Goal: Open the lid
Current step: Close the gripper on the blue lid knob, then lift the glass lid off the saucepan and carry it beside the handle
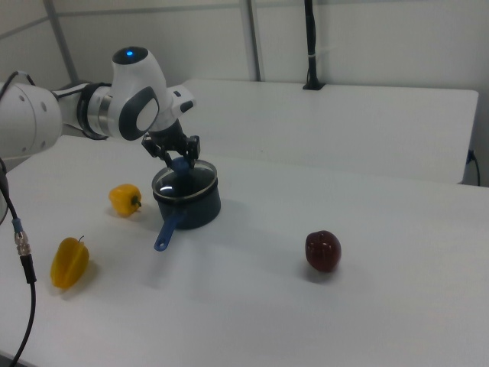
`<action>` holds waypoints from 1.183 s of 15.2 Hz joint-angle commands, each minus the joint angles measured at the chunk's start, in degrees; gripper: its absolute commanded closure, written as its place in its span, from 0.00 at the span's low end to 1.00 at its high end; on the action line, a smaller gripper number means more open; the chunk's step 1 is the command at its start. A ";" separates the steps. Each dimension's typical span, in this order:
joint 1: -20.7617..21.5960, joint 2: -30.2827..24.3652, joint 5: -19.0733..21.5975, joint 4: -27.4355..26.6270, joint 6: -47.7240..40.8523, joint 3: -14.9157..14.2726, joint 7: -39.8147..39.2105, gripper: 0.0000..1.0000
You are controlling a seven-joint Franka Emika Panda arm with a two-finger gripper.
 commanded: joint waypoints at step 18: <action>-13.23 -14.93 -2.50 -28.46 10.08 -0.54 2.93 0.70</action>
